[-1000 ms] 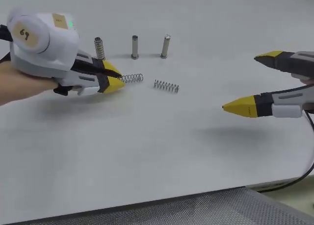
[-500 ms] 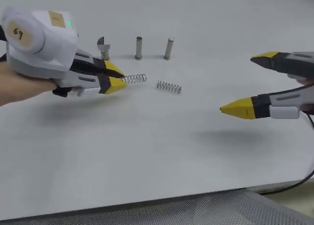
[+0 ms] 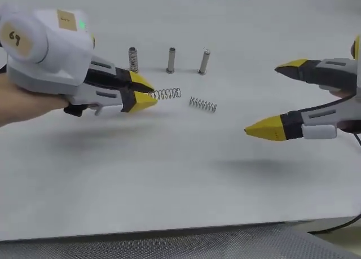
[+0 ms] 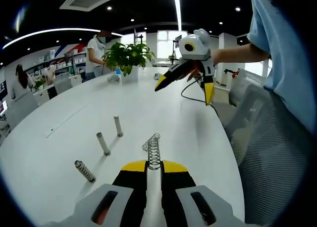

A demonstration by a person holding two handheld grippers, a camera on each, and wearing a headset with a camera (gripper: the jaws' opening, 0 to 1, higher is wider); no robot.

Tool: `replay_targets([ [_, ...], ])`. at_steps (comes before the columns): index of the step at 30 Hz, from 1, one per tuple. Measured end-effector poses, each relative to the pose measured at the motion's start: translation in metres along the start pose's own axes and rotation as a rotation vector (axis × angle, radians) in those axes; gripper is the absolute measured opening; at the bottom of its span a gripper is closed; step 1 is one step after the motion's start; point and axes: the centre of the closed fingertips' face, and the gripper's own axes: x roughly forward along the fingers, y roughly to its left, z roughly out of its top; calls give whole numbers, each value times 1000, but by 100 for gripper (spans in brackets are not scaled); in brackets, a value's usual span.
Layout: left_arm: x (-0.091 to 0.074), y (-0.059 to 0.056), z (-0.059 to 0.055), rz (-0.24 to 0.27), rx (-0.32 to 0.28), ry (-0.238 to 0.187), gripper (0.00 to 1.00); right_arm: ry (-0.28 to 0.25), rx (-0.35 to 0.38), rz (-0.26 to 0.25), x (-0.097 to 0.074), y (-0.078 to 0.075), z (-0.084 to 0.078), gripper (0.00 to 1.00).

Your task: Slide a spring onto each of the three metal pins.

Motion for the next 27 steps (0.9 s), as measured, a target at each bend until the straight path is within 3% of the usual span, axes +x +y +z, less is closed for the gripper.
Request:
replay_targets([
  [10,-12,-23,10,-24,26,-16,1,8,-75,84,10,19,15,85],
  [19,-18,-39,16,-44,49,-22,1,15,-147,177,23,45,29,80],
  [27,-23,-50,20,-58,70,-24,1,37,-207,257,35,67,34,69],
])
